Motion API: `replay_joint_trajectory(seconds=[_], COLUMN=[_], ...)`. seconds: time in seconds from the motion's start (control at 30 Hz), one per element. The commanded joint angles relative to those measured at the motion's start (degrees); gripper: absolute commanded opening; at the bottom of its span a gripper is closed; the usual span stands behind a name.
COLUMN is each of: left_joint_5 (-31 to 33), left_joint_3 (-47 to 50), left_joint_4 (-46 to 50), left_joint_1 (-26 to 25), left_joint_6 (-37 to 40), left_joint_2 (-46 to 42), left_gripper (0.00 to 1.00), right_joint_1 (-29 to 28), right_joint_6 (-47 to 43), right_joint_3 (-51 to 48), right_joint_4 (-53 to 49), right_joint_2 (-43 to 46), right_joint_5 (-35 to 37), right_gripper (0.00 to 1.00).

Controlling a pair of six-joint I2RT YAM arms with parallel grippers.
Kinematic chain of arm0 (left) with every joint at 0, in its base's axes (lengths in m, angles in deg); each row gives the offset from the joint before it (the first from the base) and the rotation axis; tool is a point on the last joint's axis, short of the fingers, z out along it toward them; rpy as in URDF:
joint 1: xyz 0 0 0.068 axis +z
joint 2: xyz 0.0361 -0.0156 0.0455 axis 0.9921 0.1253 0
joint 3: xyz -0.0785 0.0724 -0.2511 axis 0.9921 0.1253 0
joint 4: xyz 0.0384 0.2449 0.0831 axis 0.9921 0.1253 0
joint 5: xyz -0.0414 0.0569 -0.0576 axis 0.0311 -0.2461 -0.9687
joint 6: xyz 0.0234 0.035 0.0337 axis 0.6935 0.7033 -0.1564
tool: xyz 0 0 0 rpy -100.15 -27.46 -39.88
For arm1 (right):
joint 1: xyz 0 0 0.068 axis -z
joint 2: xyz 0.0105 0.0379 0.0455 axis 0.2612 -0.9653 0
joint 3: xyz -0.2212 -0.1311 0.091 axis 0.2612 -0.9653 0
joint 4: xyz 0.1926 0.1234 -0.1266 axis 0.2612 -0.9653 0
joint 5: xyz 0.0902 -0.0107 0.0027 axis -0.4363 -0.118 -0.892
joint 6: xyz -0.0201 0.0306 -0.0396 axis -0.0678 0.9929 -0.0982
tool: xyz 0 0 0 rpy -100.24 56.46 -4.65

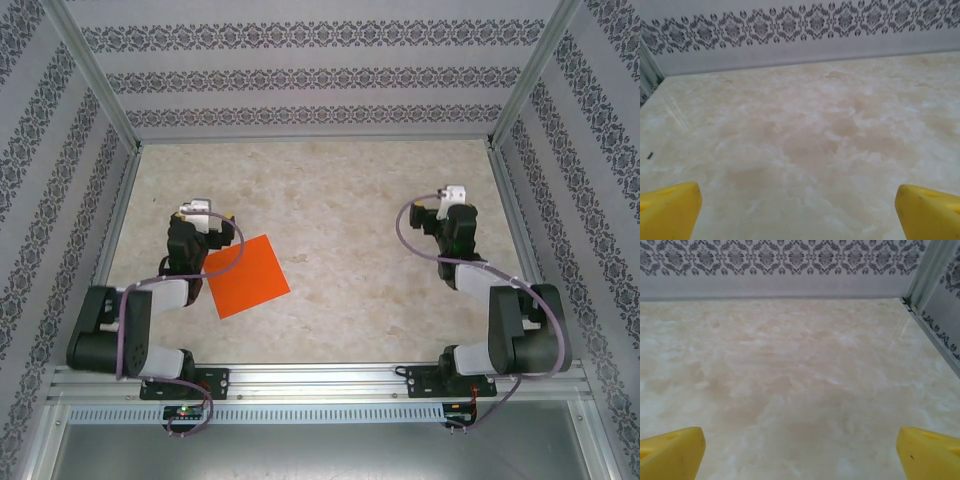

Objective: Fold a paper plane with a square sheet of paper (pick it up from the middle)

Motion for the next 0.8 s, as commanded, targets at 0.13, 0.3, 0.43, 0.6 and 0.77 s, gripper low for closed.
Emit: replay_joint_trajectory(seconds=[0.13,0.3,0.43,0.6,0.77], left_joint_5=[6.6,7.3,1.4,-0.2,5.7], left_joint_3=[-12.0,-13.9,-14.9,-16.1,-15.9], left_joint_4=[33.5,43.3,45.2,50.4,56.9], left_joint_1=[1.1,1.6,1.8,1.8,2.1], left_joint_6=[-20.6,-33.6,-34.9,-35.0,-35.4], left_joint_2=[-10.3,-13.6,-13.3,-13.2,-14.3], left_gripper=[1.0,1.0,1.0,1.0,1.0], right_joint_1=[-2.7,-13.6,-24.8,-34.6,-40.8], right_joint_6=[26.0,33.4,32.1,34.8,37.2], right_joint_3=[19.2,24.6,32.8,42.2,49.3], right_joint_4=[-33.0,-31.1,-37.6,-39.5,-38.9], right_joint_2=[1.7,-7.0,-15.9,-27.2,-35.3], right_joint_5=[-16.9,-26.2,-19.9,-20.1,-21.4], right_gripper=[0.98,0.95,0.91,0.87,0.81])
